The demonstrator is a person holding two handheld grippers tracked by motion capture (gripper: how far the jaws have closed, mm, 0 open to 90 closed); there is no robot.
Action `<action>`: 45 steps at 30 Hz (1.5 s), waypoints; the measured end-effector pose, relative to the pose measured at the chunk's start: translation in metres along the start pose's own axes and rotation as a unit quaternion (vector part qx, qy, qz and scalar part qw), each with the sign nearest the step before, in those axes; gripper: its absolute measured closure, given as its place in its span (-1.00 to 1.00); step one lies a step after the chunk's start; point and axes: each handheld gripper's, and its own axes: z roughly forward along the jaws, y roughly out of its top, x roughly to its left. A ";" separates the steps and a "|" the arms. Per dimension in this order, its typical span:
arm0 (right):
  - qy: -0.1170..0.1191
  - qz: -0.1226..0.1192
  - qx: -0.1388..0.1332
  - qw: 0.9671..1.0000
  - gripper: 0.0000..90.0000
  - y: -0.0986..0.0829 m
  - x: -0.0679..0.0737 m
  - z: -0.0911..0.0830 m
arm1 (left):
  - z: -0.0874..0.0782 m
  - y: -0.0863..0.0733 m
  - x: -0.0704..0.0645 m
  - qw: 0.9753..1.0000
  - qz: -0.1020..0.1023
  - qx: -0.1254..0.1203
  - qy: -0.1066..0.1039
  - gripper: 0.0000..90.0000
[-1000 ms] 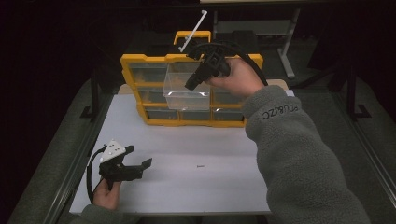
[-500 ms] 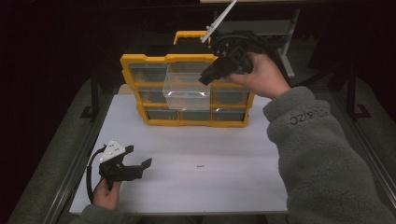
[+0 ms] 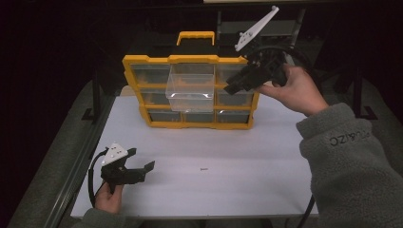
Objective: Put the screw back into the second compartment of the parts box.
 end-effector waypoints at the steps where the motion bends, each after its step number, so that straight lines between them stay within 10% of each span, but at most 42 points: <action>1: -0.001 0.002 0.001 1.000 0.44 -0.004 0.001 -0.001 | 0.000 0.000 0.000 1.000 0.001 0.000 0.000 -0.69; 20: 0.027 0.032 0.002 0.999 0.29 -0.079 0.002 0.051 | 0.001 0.000 0.000 1.000 0.003 -0.006 0.001 -0.69; 45: 0.064 0.044 0.019 0.997 0.17 -0.125 0.018 0.133 | 0.000 0.000 0.000 1.000 0.002 -0.006 0.002 -0.69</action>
